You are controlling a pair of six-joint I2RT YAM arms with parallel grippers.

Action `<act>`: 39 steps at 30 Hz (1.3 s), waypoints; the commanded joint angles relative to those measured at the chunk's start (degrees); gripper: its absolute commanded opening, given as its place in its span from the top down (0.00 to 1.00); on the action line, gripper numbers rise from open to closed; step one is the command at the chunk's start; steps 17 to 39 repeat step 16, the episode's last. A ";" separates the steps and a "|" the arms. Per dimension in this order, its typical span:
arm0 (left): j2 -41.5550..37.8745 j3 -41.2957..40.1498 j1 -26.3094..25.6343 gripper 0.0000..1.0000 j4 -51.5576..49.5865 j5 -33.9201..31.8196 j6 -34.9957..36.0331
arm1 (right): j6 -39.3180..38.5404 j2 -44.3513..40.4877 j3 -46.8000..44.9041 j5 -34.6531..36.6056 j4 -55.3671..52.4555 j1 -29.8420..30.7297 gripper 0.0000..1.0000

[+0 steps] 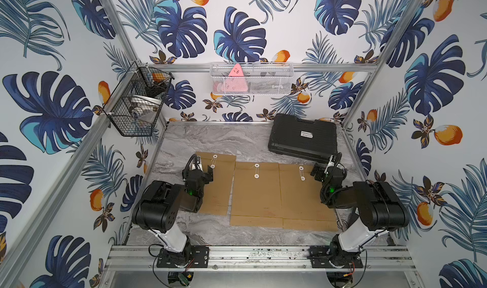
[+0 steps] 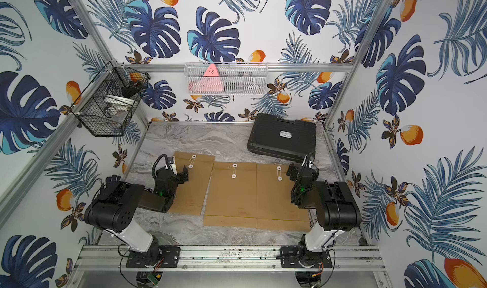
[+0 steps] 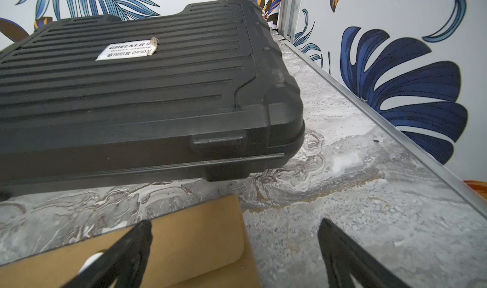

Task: Close the mouth of the file bag
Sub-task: Reset both arms

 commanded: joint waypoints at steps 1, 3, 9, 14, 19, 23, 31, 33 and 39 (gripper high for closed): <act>0.10 0.26 -0.07 0.01 2.39 -0.55 0.68 | -0.15 -0.03 0.02 -0.10 2.37 0.01 0.00; 0.10 0.27 -0.08 0.01 2.41 -0.56 0.68 | -0.15 -0.02 0.01 -0.09 2.34 0.01 0.00; 0.77 0.47 -1.28 0.01 2.85 -1.85 1.73 | -0.10 -0.01 0.10 -0.09 2.37 0.01 0.00; 0.36 0.08 -1.37 0.01 2.82 -1.46 1.39 | -0.26 -0.01 0.06 -0.03 2.36 0.01 0.00; 0.36 -0.07 -1.40 0.01 3.23 -1.47 1.48 | -0.21 -0.01 0.00 -0.03 2.36 0.01 0.00; 0.36 -0.07 -1.40 0.01 3.23 -1.47 1.48 | -0.21 -0.01 0.00 -0.03 2.36 0.01 0.00; 0.36 -0.07 -1.40 0.01 3.23 -1.47 1.48 | -0.21 -0.01 0.00 -0.03 2.36 0.01 0.00; 0.36 -0.07 -1.40 0.01 3.23 -1.47 1.48 | -0.21 -0.01 0.00 -0.03 2.36 0.01 0.00; 0.36 -0.07 -1.40 0.01 3.23 -1.47 1.48 | -0.21 -0.01 0.00 -0.03 2.36 0.01 0.00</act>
